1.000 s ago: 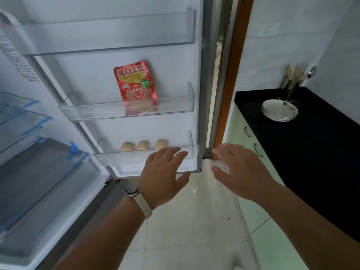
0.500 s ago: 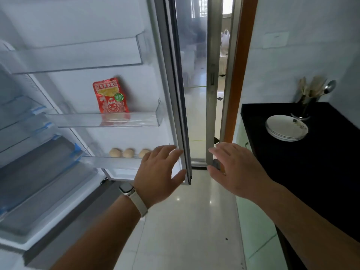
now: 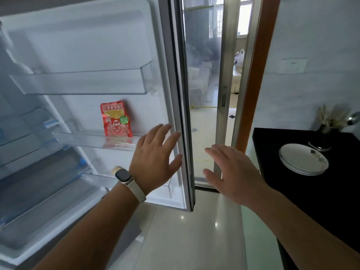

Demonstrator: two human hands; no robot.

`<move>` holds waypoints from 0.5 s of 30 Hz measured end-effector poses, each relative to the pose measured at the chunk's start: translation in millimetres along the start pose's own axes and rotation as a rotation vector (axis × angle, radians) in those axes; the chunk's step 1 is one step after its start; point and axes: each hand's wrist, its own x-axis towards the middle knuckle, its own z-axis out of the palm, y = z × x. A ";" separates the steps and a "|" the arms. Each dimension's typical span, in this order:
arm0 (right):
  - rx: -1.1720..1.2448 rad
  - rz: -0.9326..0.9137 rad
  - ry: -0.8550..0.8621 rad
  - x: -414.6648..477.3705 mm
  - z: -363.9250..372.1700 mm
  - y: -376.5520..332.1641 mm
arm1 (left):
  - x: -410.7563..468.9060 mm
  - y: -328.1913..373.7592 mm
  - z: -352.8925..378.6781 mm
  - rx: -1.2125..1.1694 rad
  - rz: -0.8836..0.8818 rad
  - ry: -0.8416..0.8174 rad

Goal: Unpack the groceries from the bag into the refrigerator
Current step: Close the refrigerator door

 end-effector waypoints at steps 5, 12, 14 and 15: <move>0.031 -0.037 0.095 47.8 -5.4 7.9 | 39.3 -11.5 12.6 0.036 0.029 0.092; 0.174 -0.059 0.199 122.6 -15.4 14.8 | 83.4 -19.7 26.6 0.085 0.118 0.227; 0.238 -0.051 0.228 140.4 -15.0 16.5 | 92.2 -19.6 27.1 0.082 0.132 0.281; 0.269 -0.045 0.239 148.6 -13.5 18.2 | 96.3 -19.3 27.0 0.088 0.137 0.304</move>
